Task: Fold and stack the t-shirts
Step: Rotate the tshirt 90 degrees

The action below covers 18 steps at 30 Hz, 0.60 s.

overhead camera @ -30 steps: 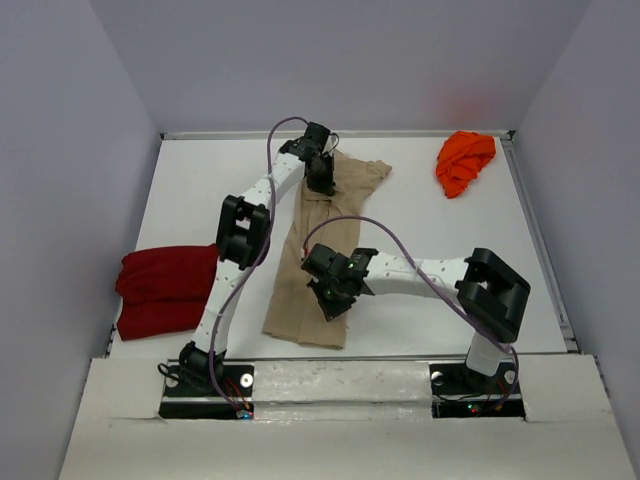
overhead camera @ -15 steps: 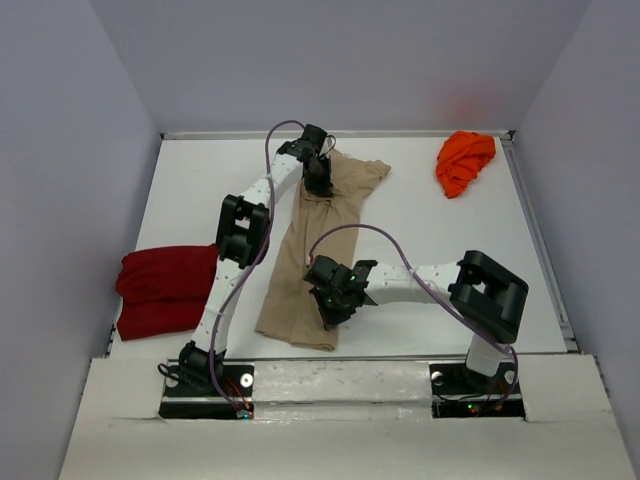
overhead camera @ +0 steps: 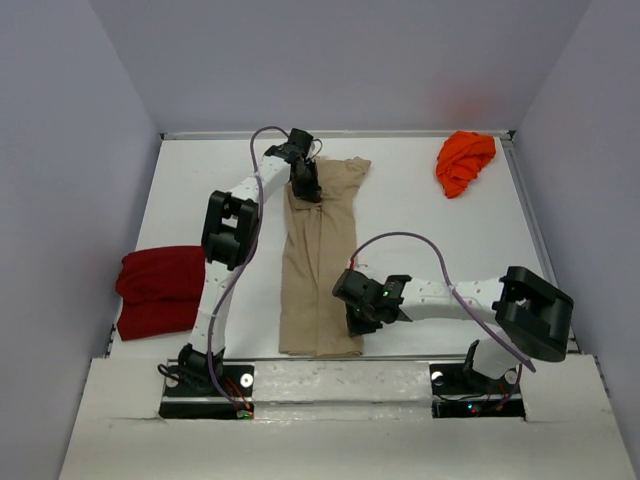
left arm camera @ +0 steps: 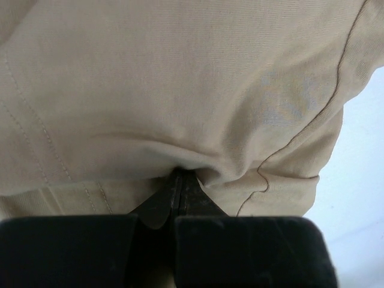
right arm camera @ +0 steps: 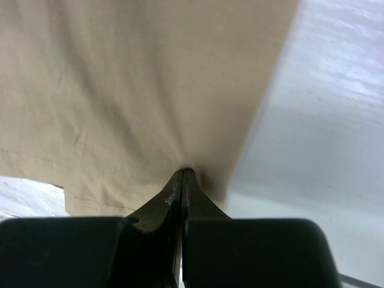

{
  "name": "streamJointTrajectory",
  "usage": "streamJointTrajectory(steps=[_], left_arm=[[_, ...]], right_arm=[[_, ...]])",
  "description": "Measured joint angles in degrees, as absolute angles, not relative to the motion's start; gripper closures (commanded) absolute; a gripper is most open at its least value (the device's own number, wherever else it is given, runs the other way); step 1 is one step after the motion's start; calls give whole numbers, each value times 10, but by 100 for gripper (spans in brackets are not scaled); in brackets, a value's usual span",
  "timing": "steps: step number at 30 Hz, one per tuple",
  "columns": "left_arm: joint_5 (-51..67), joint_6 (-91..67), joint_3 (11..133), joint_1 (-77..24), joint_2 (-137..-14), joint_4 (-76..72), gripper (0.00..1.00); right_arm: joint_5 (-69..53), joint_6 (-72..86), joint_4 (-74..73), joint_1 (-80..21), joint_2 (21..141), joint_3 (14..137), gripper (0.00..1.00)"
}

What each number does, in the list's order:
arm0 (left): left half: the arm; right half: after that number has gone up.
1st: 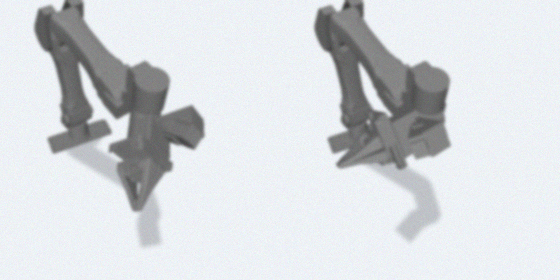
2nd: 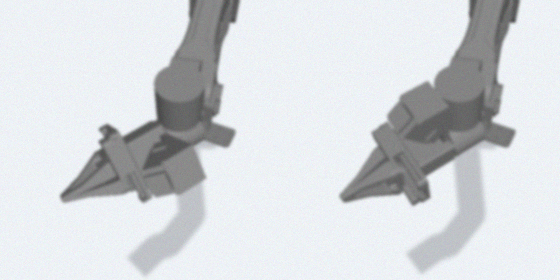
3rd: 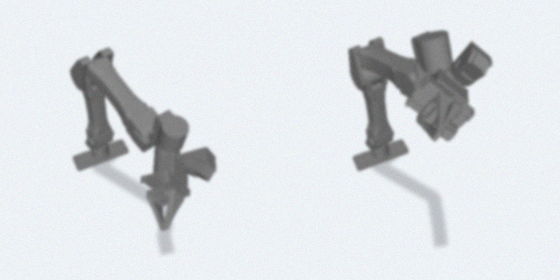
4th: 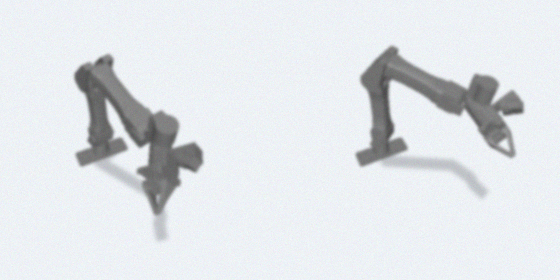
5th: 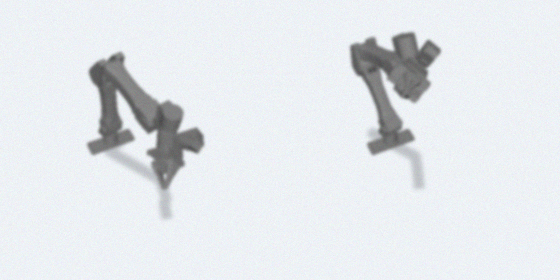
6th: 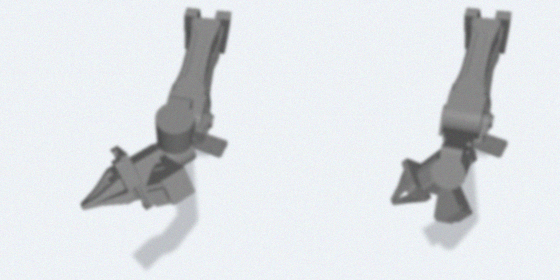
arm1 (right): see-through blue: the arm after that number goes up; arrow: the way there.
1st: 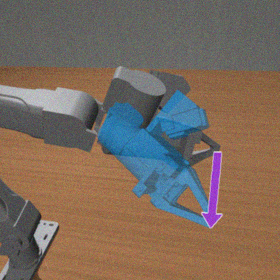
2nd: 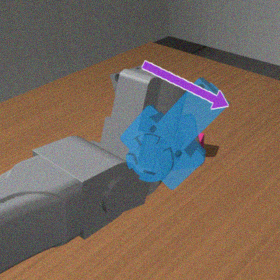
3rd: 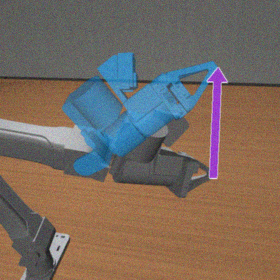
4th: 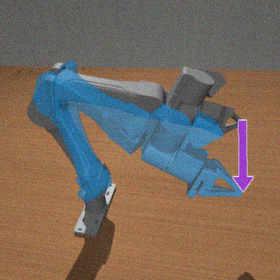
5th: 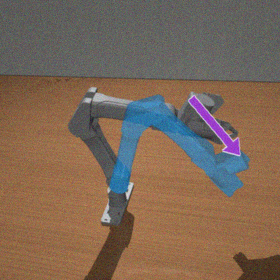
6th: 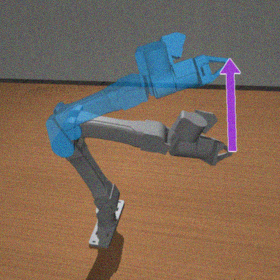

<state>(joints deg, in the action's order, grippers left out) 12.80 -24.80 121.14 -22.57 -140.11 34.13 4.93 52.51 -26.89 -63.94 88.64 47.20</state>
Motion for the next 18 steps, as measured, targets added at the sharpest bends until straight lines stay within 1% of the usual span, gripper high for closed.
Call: streamJointTrajectory(steps=[5, 8, 13, 14, 15, 16, 18], left_arm=[[128, -254, 1177, -209, -1381, 342, 98], [130, -254, 1178, -207, -1380, 344, 98], [133, -248, 1243, -206, -1413, 388, 98], [133, -246, 1255, -206, -1418, 395, 98], [131, -244, 1261, -206, -1421, 398, 98], [125, -241, 1265, -208, -1422, 401, 97], [115, -238, 1265, -210, -1422, 401, 96]], right_arm=[[57, 542, -283, -639, 871, 460, 100], [58, 540, -286, -639, 875, 464, 100], [59, 525, -312, -639, 913, 505, 100], [59, 522, -318, -639, 917, 511, 98], [60, 514, -326, -640, 927, 522, 93], [60, 508, -328, -640, 931, 527, 82], [65, 495, -336, -640, 943, 542, 70]])
